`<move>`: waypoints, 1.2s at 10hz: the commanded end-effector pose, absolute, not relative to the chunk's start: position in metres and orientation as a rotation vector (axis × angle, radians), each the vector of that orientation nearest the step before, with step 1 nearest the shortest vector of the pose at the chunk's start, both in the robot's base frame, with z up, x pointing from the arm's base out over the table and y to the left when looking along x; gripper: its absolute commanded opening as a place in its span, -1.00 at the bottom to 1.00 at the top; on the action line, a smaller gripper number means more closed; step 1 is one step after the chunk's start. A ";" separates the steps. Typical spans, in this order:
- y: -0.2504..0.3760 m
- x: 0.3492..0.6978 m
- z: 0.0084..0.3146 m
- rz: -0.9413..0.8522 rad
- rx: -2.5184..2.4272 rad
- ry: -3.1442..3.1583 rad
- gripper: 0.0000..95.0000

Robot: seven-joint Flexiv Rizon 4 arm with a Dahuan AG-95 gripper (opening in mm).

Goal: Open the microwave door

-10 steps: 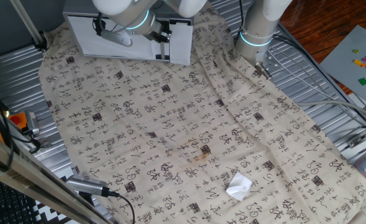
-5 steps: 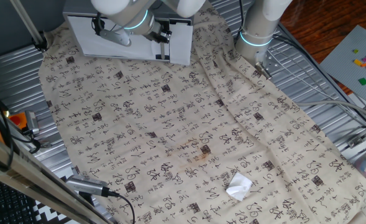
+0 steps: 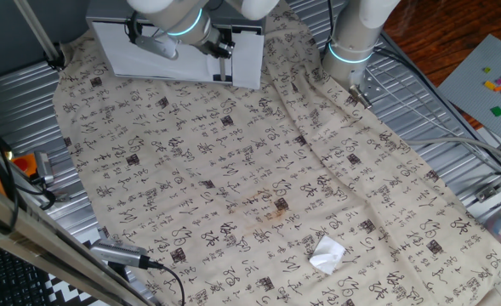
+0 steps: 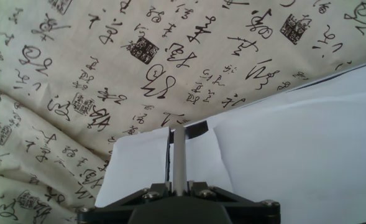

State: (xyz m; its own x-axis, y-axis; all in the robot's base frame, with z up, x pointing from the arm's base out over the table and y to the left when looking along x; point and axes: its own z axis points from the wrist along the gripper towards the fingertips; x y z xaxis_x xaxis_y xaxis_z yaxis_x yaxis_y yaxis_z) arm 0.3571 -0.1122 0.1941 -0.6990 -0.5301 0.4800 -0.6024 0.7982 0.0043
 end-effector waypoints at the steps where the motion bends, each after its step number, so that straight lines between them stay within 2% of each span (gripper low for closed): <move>1: -0.111 0.359 0.193 0.216 0.842 -2.529 -1.00; 12: -0.110 0.363 0.194 0.229 0.807 -2.563 -1.00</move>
